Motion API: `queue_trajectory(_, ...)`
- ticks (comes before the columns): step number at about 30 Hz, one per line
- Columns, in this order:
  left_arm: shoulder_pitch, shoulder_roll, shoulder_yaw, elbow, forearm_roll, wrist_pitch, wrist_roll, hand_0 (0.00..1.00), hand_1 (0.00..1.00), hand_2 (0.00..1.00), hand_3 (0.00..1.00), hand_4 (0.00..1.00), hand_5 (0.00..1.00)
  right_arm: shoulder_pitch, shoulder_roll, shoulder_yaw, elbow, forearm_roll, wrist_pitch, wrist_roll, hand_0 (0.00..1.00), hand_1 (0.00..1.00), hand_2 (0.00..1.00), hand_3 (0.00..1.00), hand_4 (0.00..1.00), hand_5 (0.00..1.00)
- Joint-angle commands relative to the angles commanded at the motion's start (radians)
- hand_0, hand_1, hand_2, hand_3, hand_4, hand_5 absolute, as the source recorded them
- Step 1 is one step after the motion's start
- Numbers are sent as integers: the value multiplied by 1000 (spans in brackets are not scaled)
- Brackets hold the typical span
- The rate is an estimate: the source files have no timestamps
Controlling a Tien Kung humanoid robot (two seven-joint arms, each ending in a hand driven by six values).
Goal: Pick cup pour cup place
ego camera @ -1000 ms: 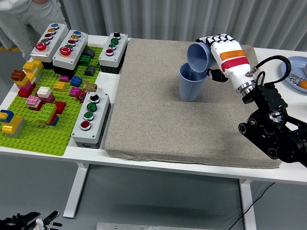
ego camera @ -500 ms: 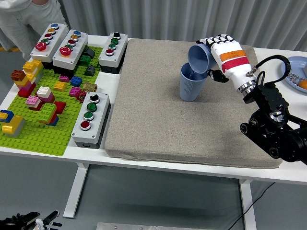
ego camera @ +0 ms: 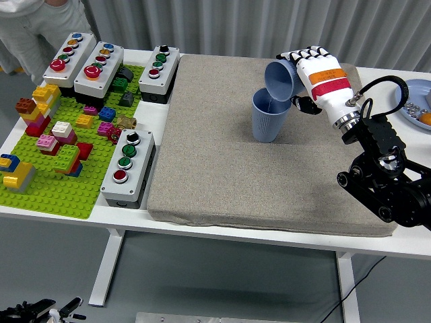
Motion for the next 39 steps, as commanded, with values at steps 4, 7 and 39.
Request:
queue_trajectory(4, 0, 0, -1, 0, 2, 0, 0, 768, 784, 824, 701, 513, 998, 2, -1, -2, -1, -8, 0, -8, 861, 714, 583, 601, 748, 123)
queue_trajectory(7, 1, 0, -2, 0, 4, 0, 1, 769, 784, 824, 702, 513, 998, 3, -2, -4, -2, -11, 0, -9, 861, 715, 583, 601, 748, 123)
queue_trajectory(39, 0, 0, -2, 0, 2, -1, 1, 769, 784, 824, 702, 512, 998, 20, -7, -14, 6, -47, 0, -36, 862, 717, 585, 599, 749, 120)
